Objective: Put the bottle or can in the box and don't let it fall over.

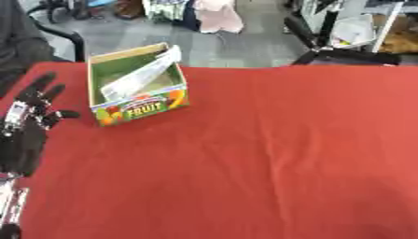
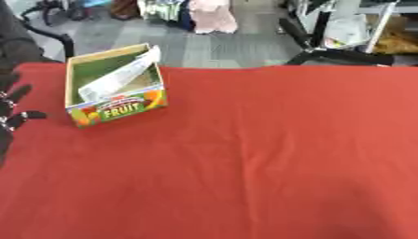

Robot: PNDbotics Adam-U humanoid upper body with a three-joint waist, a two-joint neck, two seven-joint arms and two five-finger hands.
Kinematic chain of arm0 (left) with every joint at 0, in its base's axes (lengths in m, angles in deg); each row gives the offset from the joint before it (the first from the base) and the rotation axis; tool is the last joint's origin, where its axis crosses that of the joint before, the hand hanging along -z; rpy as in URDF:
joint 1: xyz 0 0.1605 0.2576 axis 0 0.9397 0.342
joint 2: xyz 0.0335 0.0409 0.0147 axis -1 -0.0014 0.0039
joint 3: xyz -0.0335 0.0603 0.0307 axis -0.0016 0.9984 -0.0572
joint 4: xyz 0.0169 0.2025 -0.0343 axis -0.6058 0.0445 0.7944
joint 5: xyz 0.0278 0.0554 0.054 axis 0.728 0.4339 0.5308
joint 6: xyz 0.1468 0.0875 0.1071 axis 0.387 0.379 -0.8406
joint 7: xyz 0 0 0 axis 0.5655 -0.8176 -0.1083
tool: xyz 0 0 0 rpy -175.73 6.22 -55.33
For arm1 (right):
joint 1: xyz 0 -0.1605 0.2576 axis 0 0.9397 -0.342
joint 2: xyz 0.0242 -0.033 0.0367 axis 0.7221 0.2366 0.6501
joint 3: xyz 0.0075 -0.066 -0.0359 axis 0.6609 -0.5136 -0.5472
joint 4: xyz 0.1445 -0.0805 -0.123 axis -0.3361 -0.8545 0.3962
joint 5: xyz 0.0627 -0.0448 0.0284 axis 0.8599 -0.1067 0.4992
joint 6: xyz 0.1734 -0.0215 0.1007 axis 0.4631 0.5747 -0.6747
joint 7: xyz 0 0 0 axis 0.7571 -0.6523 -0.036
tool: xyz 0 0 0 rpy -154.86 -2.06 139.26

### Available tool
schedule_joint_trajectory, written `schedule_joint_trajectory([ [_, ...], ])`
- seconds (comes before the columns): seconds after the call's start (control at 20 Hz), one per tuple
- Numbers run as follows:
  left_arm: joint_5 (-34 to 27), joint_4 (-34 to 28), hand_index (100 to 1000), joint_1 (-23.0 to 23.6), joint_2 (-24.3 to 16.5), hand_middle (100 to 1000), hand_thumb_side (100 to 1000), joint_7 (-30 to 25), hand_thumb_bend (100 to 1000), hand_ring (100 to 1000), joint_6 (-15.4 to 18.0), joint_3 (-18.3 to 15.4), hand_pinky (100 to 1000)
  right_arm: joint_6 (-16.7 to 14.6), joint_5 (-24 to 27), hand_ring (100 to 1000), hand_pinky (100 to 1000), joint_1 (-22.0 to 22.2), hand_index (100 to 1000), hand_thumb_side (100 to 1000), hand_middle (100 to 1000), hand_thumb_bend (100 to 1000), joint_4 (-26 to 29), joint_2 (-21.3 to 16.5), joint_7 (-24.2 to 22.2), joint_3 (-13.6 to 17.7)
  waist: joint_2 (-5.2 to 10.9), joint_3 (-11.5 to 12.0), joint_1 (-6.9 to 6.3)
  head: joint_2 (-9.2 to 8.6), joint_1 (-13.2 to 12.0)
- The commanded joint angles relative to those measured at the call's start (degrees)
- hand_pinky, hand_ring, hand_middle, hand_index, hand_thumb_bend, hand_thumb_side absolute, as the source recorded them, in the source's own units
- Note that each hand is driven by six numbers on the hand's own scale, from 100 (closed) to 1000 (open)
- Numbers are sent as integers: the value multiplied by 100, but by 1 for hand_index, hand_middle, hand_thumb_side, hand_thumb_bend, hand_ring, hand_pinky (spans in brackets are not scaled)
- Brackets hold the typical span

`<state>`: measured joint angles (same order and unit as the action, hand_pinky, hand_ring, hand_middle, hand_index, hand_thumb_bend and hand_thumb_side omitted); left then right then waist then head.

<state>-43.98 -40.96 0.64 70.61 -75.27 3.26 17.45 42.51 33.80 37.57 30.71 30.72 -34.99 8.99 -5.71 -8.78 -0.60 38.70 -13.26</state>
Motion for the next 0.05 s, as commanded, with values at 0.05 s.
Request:
schedule_joint_trajectory([
  [0.05, 235, -10, 957, -79, 67, 1000, 951, -16, 124, 1000, -322, -91, 655, -49, -10, 1000, 798, -23, 867, 725, 1000, 100, 84, -135, -13, 51, 70, 13, -1, -24, -18],
])
